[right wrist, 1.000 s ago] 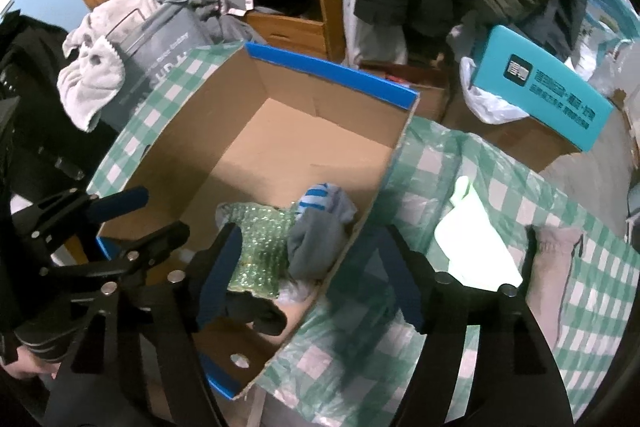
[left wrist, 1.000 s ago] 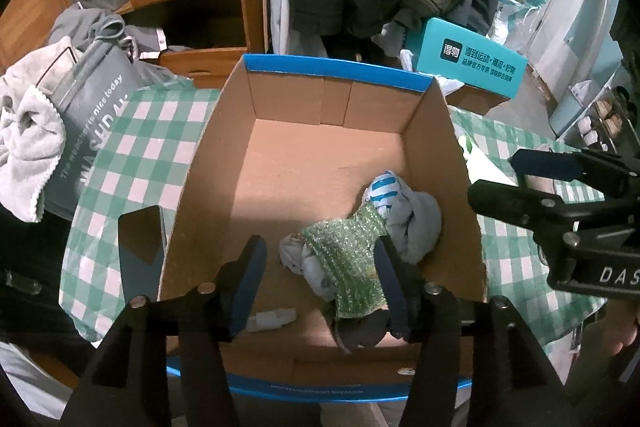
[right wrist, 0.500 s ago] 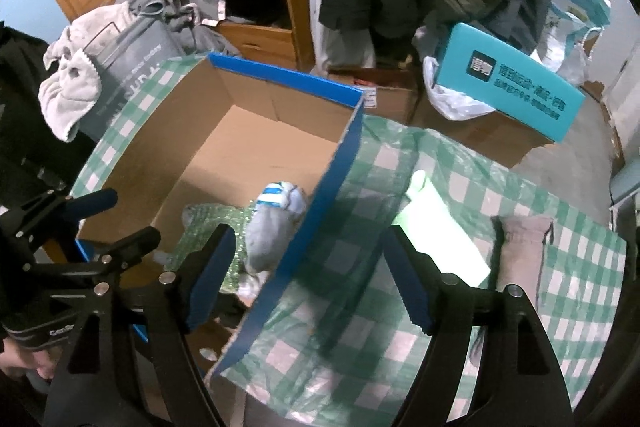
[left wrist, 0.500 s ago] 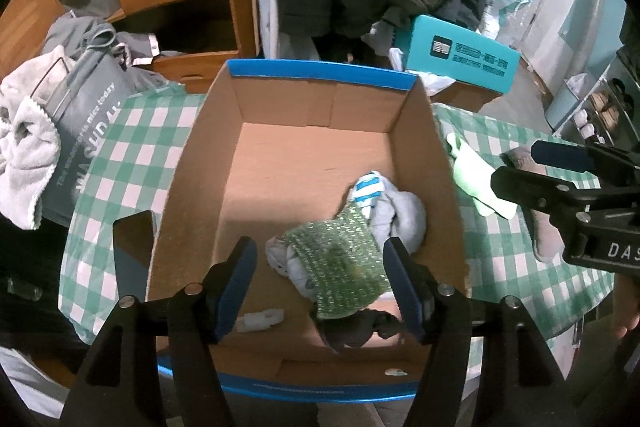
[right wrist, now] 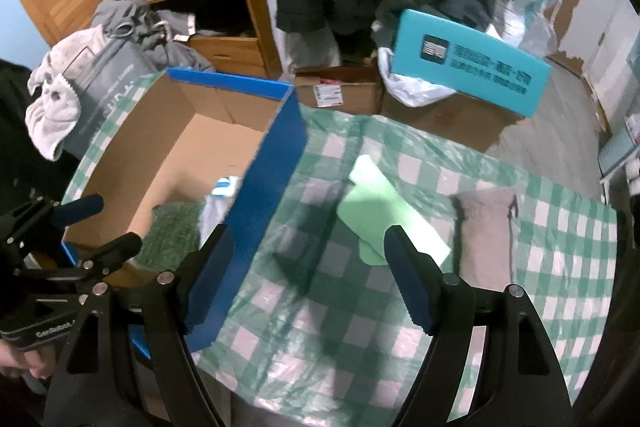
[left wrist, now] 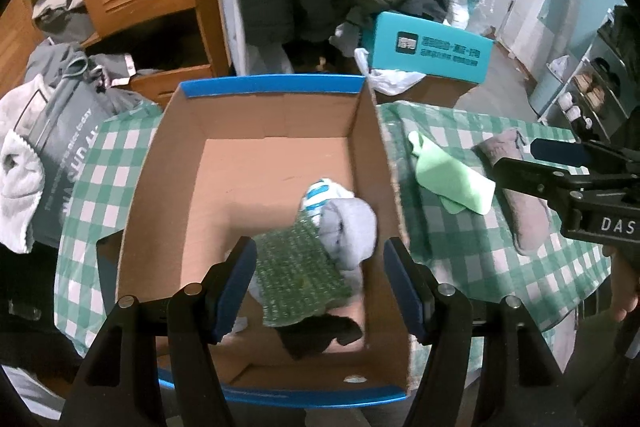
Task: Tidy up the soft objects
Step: 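Withdraw both grippers from the box toward the grey long sock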
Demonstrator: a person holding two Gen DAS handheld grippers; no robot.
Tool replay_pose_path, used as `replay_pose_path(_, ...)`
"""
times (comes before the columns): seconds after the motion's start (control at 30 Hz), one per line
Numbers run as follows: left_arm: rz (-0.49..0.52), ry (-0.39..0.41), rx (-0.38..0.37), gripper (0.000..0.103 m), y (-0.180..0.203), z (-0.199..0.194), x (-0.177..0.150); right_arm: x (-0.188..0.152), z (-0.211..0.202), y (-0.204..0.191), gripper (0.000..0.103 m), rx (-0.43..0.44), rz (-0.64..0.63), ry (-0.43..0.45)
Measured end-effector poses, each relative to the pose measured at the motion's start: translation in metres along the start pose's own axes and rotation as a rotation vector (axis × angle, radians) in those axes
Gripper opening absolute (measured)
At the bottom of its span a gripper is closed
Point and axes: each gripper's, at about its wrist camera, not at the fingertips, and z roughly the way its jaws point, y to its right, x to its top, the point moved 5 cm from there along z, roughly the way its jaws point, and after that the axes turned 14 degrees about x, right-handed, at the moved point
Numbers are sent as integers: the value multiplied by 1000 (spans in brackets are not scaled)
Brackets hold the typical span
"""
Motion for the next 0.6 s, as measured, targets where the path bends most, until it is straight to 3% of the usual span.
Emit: replay_pose_path(0.6, 71, 12, -47, 73, 56, -12, 6, -30, -35, 70, 77, -56, 99, 31)
